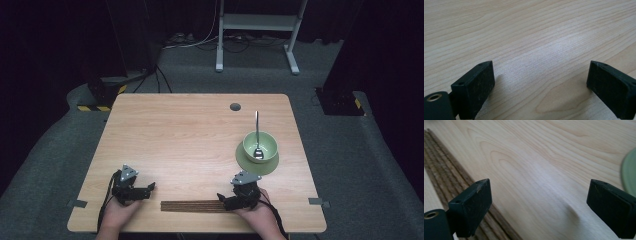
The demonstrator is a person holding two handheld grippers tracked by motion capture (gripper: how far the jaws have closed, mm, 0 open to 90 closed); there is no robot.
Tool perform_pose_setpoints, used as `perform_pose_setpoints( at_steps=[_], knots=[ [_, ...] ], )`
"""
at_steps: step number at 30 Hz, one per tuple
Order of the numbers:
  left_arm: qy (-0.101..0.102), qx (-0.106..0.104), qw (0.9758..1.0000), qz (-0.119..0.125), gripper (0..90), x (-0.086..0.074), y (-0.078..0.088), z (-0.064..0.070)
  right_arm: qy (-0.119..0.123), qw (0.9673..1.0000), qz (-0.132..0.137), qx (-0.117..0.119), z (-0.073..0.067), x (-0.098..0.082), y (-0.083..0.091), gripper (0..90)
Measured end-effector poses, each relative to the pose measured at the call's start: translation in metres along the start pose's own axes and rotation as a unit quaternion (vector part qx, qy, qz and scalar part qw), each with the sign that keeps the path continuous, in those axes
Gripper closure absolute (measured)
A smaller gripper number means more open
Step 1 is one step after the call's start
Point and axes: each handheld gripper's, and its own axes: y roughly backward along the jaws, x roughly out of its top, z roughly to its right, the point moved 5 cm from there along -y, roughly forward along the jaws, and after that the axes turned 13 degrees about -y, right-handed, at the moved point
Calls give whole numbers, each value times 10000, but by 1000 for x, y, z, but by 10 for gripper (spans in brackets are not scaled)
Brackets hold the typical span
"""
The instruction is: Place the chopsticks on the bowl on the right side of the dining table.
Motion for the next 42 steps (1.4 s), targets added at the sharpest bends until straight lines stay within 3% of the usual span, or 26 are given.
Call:
perform_pose_setpoints(
  at_steps=[7,13,30,42],
  knots=[
    [1,38,10000,1,85,0,0,0,129,9997,-38,200,-11,0,-4,64],
    [3,45,10000,25,102,0,1,0,225,9994,-147,196,-16,-3,-8,67],
    [30,36,10000,64,139,0,1,-1,192,9993,-247,206,-13,-5,-7,180],
    [25,48,10000,72,150,0,2,-1,128,9995,-276,-1,-6,-5,-9,239]
  ],
)
